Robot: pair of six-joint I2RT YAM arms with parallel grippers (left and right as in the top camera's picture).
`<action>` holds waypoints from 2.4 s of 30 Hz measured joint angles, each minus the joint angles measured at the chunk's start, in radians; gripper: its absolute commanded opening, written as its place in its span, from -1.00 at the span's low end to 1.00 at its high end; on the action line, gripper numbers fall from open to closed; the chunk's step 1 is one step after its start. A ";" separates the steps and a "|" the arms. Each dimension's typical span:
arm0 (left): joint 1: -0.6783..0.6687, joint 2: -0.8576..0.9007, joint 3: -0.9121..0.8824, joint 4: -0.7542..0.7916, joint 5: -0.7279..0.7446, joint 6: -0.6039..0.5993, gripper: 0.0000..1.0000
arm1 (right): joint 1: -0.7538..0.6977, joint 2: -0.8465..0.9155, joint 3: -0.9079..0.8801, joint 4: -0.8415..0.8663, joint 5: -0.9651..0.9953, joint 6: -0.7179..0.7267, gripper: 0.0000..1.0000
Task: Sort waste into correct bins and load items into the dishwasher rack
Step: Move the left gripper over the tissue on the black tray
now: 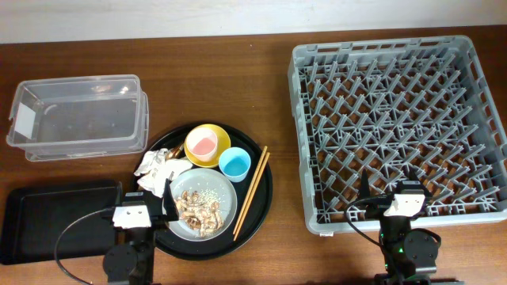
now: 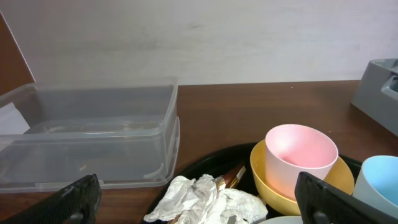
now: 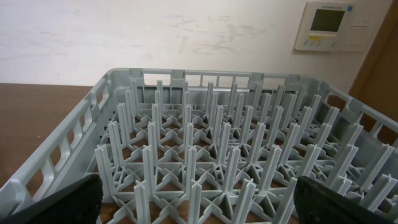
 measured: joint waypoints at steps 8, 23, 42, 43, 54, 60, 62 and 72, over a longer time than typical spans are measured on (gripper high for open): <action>0.000 0.000 0.000 0.000 0.000 0.000 0.98 | 0.000 0.000 0.000 0.000 0.000 0.000 0.97; 0.000 0.000 0.000 0.000 0.000 0.000 0.98 | 0.000 0.000 0.000 0.000 0.000 0.000 0.97; 0.000 0.000 0.000 0.000 0.000 0.000 0.98 | 0.000 0.000 0.000 0.000 0.000 0.000 0.97; 0.000 0.000 0.000 0.000 0.000 0.000 0.98 | 0.000 0.000 0.000 0.000 0.000 0.000 0.97; 0.000 0.000 0.000 0.000 0.000 0.000 0.99 | 0.000 0.000 0.000 0.000 0.000 0.000 0.97; 0.000 -0.001 -0.002 0.037 0.170 0.000 0.98 | 0.000 0.000 0.000 0.000 0.000 0.000 0.97; -0.002 -0.002 -0.004 0.094 0.499 0.003 0.98 | 0.000 0.000 0.000 0.000 0.000 0.000 0.97; -0.003 -0.006 0.039 0.553 1.046 0.003 0.98 | 0.000 0.000 0.000 0.000 0.000 0.000 0.97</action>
